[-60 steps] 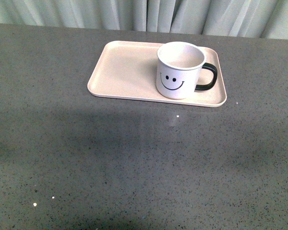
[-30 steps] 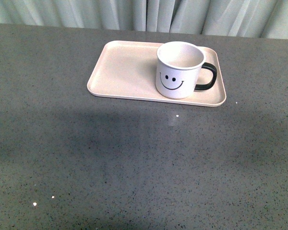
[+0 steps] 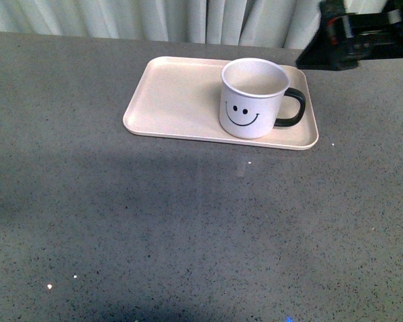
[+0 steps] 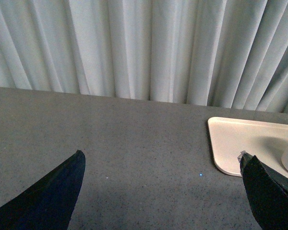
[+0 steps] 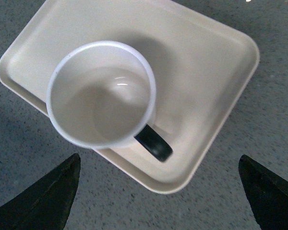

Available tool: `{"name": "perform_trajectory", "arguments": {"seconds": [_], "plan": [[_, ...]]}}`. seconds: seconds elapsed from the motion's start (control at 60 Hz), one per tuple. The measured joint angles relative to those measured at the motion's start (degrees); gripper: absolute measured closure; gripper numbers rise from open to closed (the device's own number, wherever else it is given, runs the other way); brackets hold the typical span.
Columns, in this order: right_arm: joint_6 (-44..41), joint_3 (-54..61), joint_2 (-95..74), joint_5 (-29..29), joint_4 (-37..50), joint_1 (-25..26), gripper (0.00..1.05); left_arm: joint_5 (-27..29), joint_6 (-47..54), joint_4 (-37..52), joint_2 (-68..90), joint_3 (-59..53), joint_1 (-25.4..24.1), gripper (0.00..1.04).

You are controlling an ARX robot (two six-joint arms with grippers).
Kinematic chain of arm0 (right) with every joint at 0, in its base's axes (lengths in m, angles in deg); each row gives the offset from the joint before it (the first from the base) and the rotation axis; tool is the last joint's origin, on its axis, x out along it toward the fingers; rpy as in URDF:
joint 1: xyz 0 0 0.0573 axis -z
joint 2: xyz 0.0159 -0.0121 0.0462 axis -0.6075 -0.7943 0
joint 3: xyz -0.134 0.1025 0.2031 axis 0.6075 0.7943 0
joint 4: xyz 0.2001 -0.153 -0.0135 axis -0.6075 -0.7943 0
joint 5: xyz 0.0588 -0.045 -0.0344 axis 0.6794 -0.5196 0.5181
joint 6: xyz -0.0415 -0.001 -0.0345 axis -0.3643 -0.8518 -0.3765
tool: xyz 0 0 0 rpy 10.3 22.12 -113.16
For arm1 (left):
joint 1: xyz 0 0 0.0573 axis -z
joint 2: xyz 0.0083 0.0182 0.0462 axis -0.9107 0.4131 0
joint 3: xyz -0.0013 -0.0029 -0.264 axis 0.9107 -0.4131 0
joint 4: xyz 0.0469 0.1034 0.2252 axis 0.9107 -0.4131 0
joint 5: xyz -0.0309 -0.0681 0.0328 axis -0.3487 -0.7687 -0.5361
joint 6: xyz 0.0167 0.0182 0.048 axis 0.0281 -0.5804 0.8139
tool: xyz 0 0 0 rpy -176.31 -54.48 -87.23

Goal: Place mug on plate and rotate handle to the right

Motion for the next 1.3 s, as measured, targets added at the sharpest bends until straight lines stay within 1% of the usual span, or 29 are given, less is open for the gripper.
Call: {"name": "perform_trajectory", "arguments": {"seconds": [0.083,0.217,0.433,0.5,0.517,0.55,0.617,0.683,0.8,0.85,0.933,0.983,1.033,1.15,1.3], "plan": [[2.2,-6.6,-6.6,-1.9,-1.7,-2.4,0.09,0.0,0.0,0.0,0.0,0.0,0.0,0.09],[4.3,-14.0,-12.8,-3.4,-4.9,-3.1,0.09,0.0,0.0,0.0,0.0,0.0,0.0,0.09],[5.0,-19.0,-17.9,-3.7,-8.1,-4.4,0.09,0.0,0.0,0.0,0.0,0.0,0.0,0.09],[5.1,-20.3,-19.6,-3.8,-8.8,-4.8,0.23,0.0,0.0,0.0,0.0,0.0,0.0,0.09],[5.1,-20.7,-20.1,-3.8,-8.9,-4.9,0.28,0.0,0.0,0.0,0.0,0.0,0.0,0.09],[5.1,-20.9,-20.3,-4.0,-8.9,-5.0,0.31,0.0,0.0,0.0,0.0,0.0,0.0,0.09],[5.2,-21.6,-21.0,-4.0,-9.6,-5.2,0.42,0.0,0.0,0.0,0.0,0.0,0.0,0.09],[5.4,-22.6,-21.8,-4.0,-10.4,-5.5,0.56,0.0,0.0,0.0,0.0,0.0,0.0,0.09],[5.7,-24.0,-22.6,-4.0,-11.4,-5.6,0.72,0.0,0.0,0.0,0.0,0.0,0.0,0.09],[5.7,-24.8,-22.9,-4.0,-11.9,-5.6,0.81,0.0,0.0,0.0,0.0,0.0,0.0,0.09],[5.6,-26.0,-23.5,-4.1,-12.6,-5.6,0.91,0.0,0.0,0.0,0.0,0.0,0.0,0.09],[5.1,-27.0,-23.8,-4.3,-13.1,-5.6,1.00,0.0,0.0,0.0,0.0,0.0,0.0,0.09],[4.5,-27.8,-24.0,-4.6,-13.6,-5.6,1.03,0.0,0.0,0.0,0.0,0.0,0.0,0.09],[1.6,-29.9,-24.5,-5.5,-14.5,-5.5,1.03,0.0,0.0,0.0,0.0,0.0,0.0,0.09],[-5.4,-36.2,-25.8,-4.4,-19.5,-4.8,1.03,0.0,0.0,0.0,0.0,0.0,0.0,0.09]]}}
